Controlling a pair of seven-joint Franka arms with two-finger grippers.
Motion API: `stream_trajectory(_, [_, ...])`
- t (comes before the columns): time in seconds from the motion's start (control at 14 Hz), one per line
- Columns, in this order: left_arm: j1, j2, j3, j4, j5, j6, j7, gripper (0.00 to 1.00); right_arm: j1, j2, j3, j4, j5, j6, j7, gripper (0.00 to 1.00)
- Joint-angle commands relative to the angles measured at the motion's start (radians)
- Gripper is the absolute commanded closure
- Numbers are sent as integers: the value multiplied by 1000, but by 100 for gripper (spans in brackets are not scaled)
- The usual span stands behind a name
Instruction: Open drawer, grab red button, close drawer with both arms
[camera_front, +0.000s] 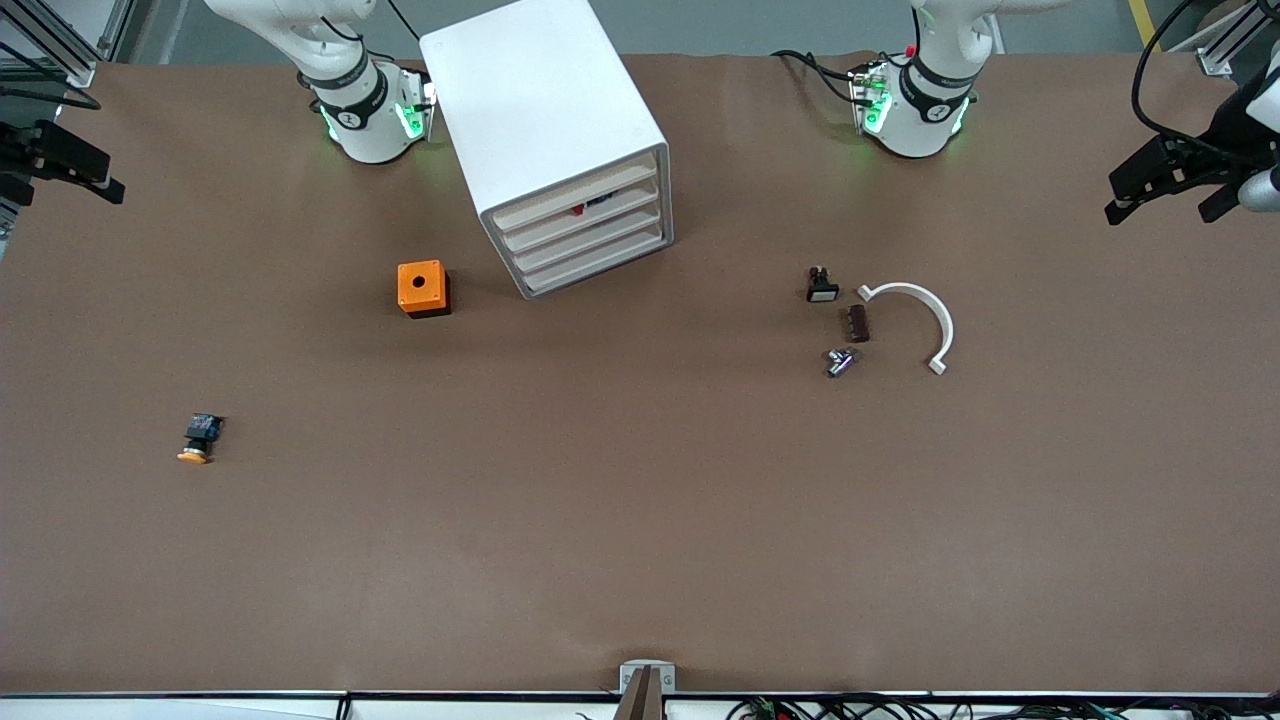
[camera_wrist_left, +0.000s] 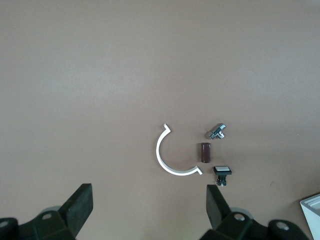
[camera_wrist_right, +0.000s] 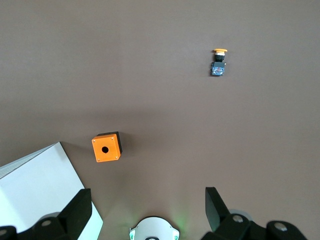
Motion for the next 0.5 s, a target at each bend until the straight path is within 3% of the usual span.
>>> stream_trajectory(0.0, [14, 4, -5, 9, -13, -11, 16, 0, -20, -14, 3, -7, 23, 6, 14, 0])
stream_trajectory(0.43, [16, 12, -1, 9, -11, -14, 7, 0, -19, -17, 6, -4, 26, 33, 12, 0])
